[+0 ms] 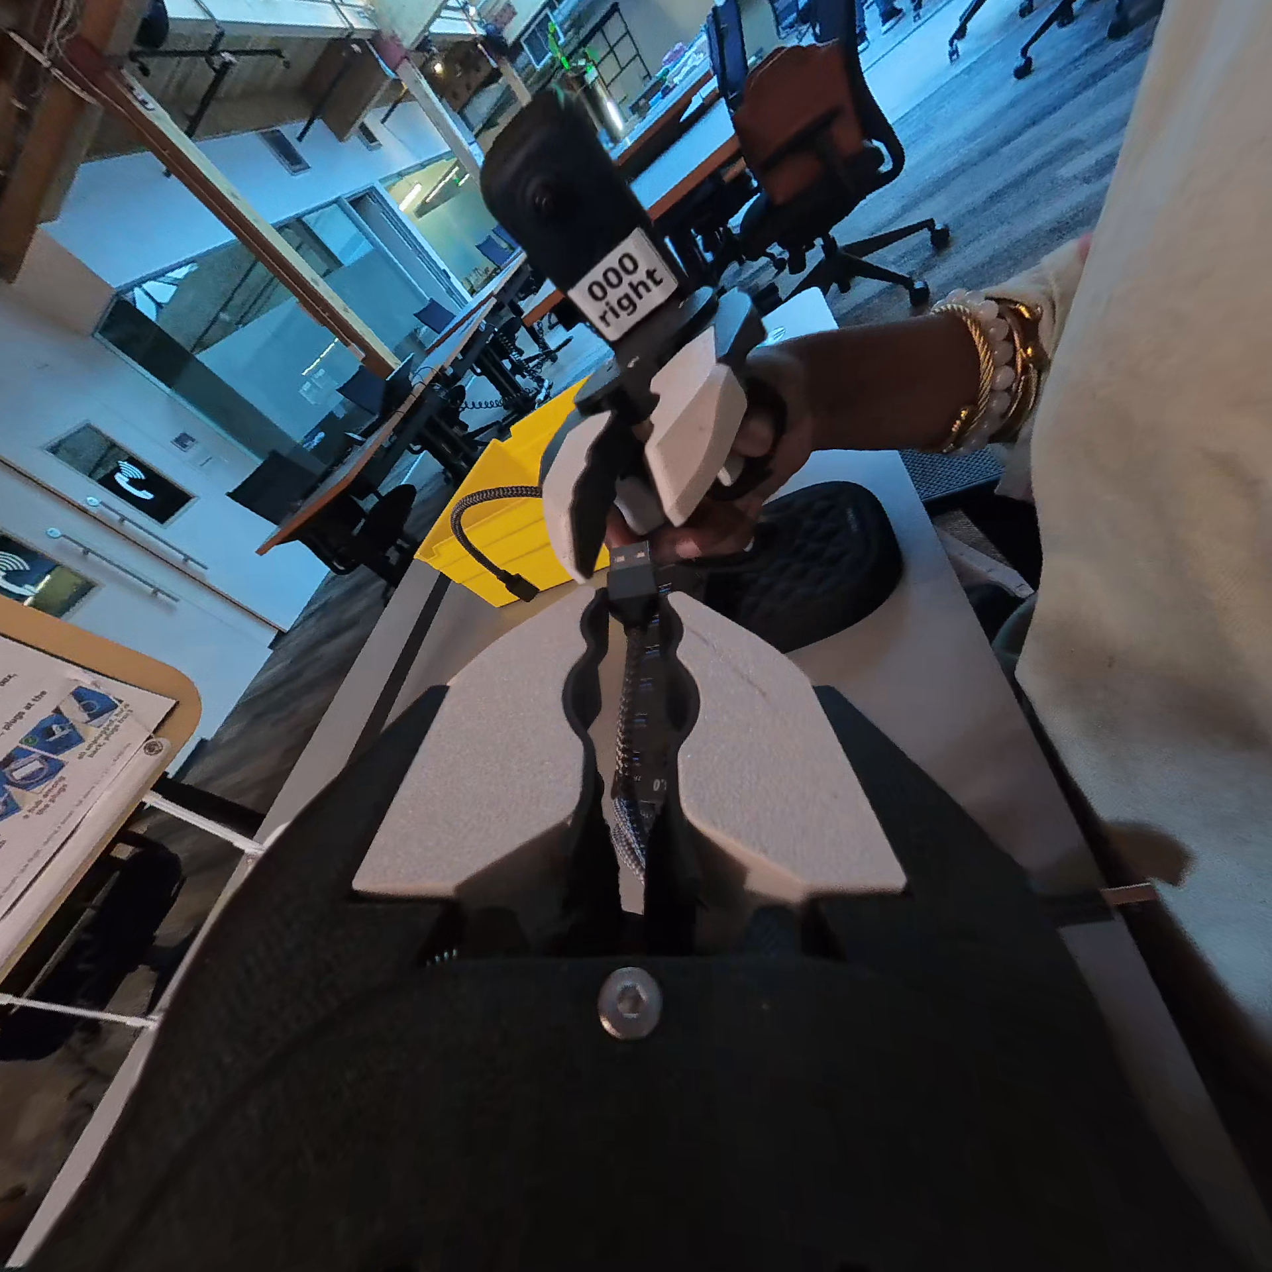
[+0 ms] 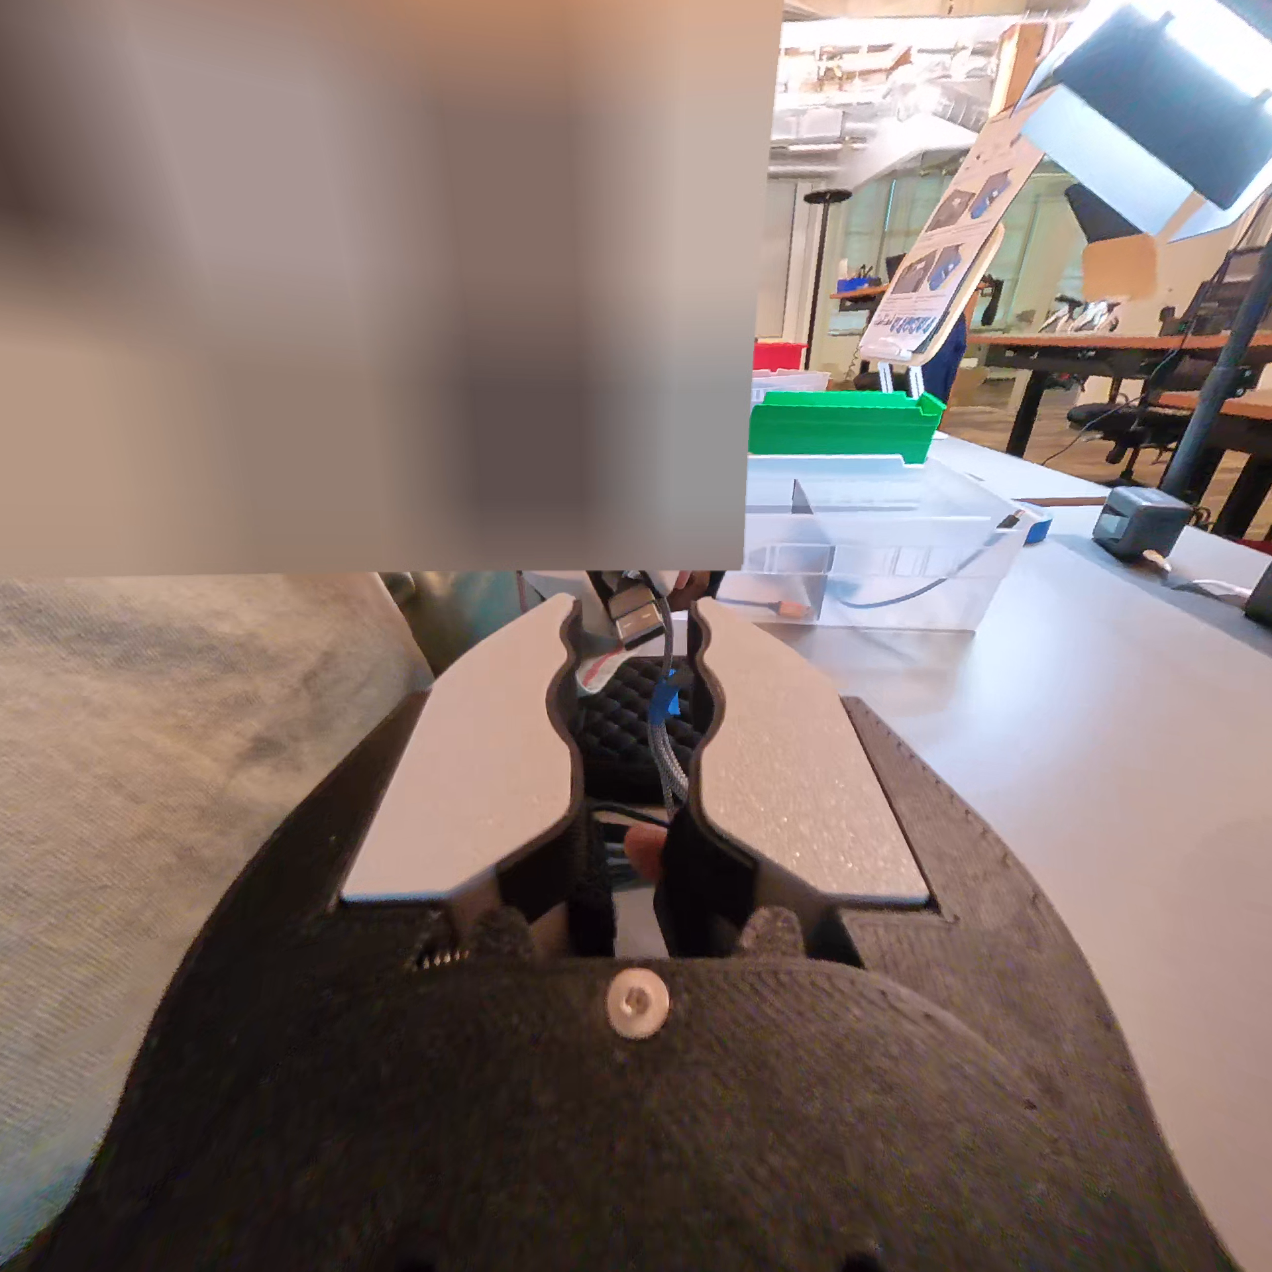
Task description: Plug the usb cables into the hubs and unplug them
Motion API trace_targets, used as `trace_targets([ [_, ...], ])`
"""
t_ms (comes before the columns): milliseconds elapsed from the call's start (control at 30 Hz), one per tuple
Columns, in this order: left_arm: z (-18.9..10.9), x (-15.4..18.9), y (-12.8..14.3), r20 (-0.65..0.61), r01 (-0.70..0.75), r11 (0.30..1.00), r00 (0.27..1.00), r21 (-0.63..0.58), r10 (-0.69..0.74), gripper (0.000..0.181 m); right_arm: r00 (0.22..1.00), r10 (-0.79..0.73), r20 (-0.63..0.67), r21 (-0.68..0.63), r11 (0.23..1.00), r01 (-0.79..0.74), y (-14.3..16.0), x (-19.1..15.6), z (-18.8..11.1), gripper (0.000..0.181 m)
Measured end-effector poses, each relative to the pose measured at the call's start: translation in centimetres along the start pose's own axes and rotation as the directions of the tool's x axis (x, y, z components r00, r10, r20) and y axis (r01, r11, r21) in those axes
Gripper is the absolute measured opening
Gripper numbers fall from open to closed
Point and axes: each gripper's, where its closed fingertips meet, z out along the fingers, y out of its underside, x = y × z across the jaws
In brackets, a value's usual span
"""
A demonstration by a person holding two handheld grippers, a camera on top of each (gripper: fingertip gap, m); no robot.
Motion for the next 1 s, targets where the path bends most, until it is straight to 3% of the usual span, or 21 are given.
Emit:
trace_targets([
  [233,0.1,0.4,-0.1,-0.037,0.072,0.997,0.997,0.032,-0.071,0.014,0.989,-0.145,0.01,-0.032,0.989,0.146,0.7,-0.2,0.5,0.014],
  [367,0.1,0.7,-0.6,-0.089,0.201,0.976,0.977,0.082,-0.194,0.014,0.974,-0.226,0.023,-0.016,0.974,0.226,0.3,-0.7,0.5,0.013],
  [1000,0.9,0.4,-0.7,-0.119,0.305,0.943,0.949,0.13,-0.29,0.009,0.977,-0.215,-0.003,0.024,0.976,0.215,0.3,-0.2,-1.1,0.012],
])
